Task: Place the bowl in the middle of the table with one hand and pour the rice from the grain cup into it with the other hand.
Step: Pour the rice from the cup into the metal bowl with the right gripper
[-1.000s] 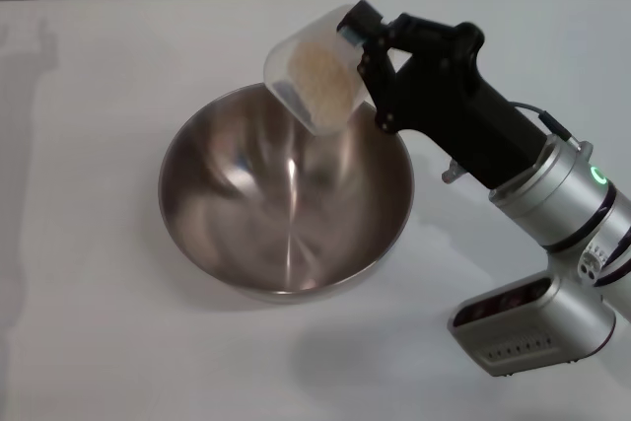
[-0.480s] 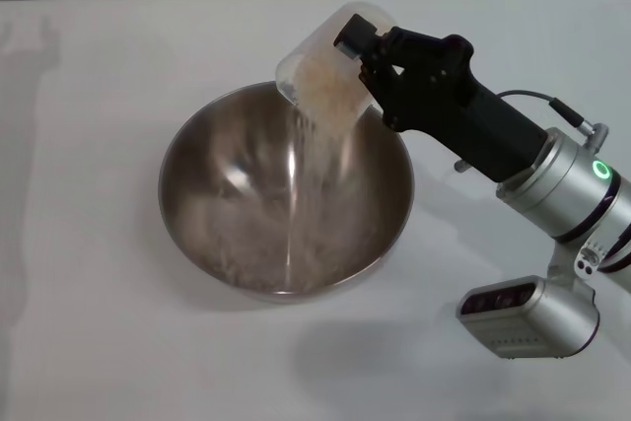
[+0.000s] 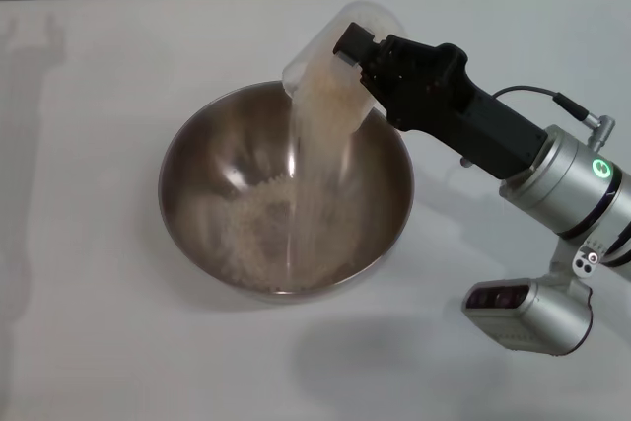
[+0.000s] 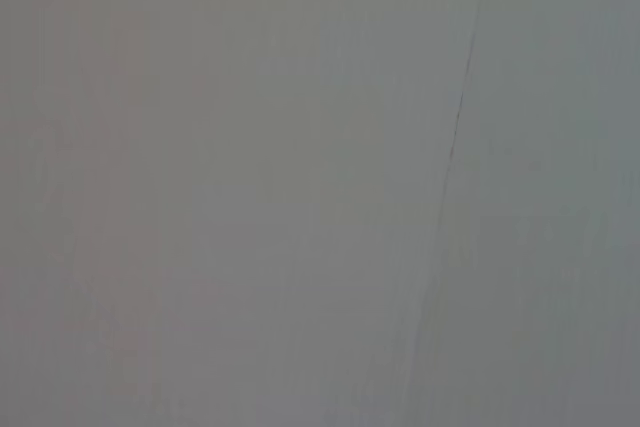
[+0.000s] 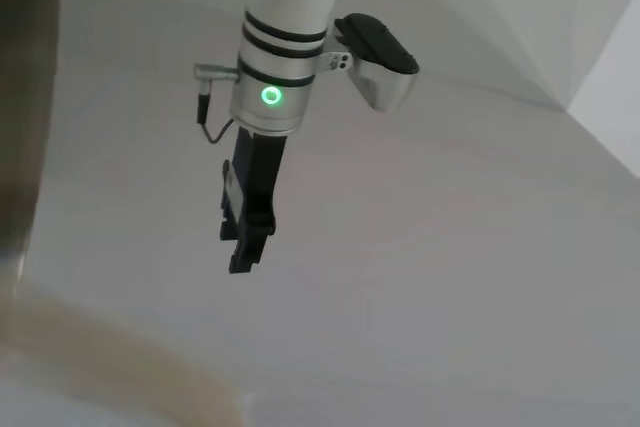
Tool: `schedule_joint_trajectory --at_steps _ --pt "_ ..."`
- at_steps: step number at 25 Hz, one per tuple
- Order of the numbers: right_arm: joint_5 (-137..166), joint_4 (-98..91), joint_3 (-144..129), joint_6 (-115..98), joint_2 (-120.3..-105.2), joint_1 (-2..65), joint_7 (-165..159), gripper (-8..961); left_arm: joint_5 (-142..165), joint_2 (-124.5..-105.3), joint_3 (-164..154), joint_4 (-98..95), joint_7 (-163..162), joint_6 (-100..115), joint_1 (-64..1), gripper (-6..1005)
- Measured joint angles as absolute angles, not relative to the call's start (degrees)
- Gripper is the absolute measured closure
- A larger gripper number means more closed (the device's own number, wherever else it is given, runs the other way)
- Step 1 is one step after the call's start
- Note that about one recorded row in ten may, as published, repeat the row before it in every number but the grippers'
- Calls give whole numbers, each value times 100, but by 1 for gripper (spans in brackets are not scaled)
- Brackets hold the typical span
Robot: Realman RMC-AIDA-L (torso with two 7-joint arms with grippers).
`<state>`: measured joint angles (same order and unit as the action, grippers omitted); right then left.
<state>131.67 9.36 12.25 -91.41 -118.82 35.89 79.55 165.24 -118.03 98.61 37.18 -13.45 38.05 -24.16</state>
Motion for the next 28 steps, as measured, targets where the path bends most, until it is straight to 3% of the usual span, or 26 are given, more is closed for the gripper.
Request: schedule_joint_trajectory --at_steps 28 --pt "13413 797 1101 -9191 -11883 3703 9058 937 16523 -11813 9861 3737 -1353 3876 -2419 495"
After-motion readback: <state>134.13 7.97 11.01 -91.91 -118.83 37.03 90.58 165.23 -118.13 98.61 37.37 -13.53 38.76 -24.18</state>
